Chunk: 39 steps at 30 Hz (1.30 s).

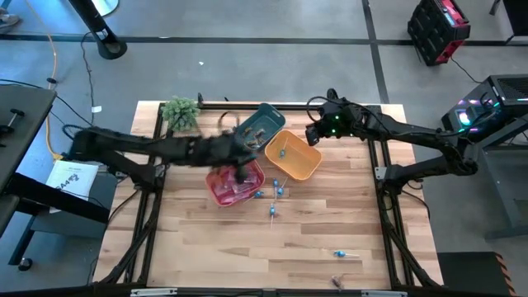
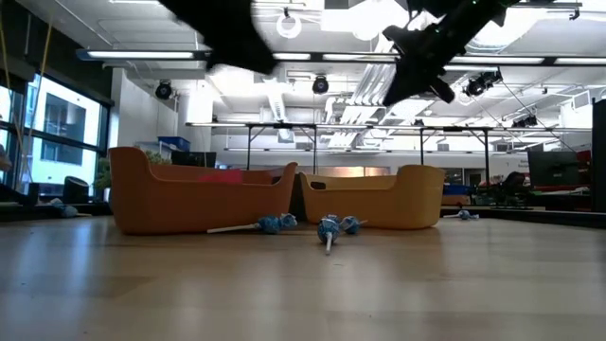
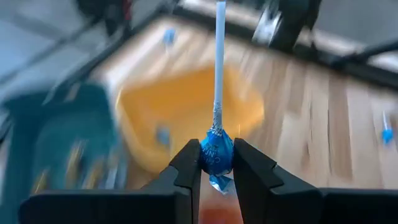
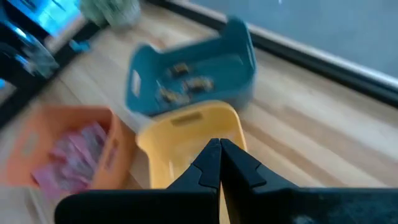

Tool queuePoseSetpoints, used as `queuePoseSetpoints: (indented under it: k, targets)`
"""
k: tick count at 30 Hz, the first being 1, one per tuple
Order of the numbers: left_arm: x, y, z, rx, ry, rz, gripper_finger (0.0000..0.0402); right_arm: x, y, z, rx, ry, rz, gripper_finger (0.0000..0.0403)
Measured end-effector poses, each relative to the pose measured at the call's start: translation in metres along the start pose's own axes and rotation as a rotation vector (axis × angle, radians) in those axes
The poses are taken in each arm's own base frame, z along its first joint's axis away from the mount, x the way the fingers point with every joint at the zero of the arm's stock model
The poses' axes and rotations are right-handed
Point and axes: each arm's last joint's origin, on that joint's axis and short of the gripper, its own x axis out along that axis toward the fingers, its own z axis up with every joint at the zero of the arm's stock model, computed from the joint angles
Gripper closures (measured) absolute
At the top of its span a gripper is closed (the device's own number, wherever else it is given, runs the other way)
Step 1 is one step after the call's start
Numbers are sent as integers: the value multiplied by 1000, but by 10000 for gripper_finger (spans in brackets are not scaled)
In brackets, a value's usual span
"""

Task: Sort candy
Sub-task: Put the blue candy into the yellow bin

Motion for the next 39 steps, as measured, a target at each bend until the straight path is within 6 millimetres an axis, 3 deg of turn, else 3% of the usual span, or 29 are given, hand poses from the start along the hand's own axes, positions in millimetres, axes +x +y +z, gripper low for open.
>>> queuePoseSetpoints:
  k: [4, 7, 13, 20, 28, 35, 39]
  targets:
    - [56, 24, 11, -16, -137, -65, 340, -1, 5, 9, 53, -94, 53, 403]
    - [90, 40, 6, -39, -97, -97, 339, -1, 7, 13, 65, -137, 76, 403]
    - [128, 44, -8, -98, 17, -186, 309, -2, 8, 15, 98, -156, 86, 403]
    - [131, 42, 2, -99, -12, -202, 235, -2, 8, 15, 119, -155, 87, 403]
    - [120, 40, 14, -88, -48, -218, 168, -1, 8, 15, 94, -153, 82, 403]
    - [120, 39, 12, 73, -52, -152, 152, -2, 10, 13, 74, -98, 168, 403]
    - [115, 40, 13, 45, -40, -134, 151, -2, 14, 10, 55, -62, 203, 403]
